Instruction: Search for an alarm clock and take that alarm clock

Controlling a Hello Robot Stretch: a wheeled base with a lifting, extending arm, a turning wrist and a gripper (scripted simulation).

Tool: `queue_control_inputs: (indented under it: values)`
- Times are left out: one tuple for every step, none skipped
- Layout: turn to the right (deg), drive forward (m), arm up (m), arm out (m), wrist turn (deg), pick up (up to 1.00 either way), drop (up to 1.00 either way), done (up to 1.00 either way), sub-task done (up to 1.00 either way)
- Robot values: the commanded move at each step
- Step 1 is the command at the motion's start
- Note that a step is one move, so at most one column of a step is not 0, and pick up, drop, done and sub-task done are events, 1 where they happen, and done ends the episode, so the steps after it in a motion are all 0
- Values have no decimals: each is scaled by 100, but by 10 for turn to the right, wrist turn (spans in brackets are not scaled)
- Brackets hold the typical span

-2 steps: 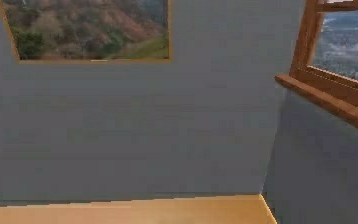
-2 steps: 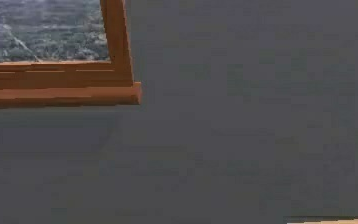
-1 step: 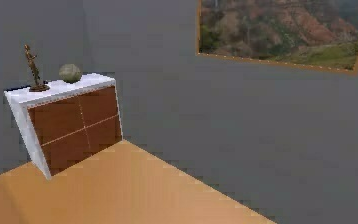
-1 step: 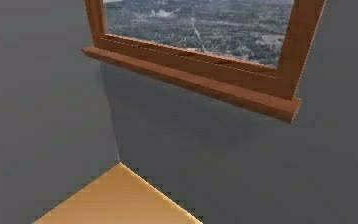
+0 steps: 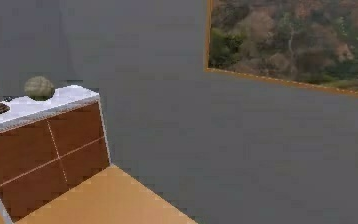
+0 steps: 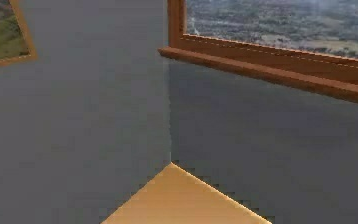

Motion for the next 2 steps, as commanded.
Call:
queue_control_inputs:
  values:
    - [-450,0,0,0,0,0,0,0,0]
    - [-180,0,0,0,0,0,0,0,0]
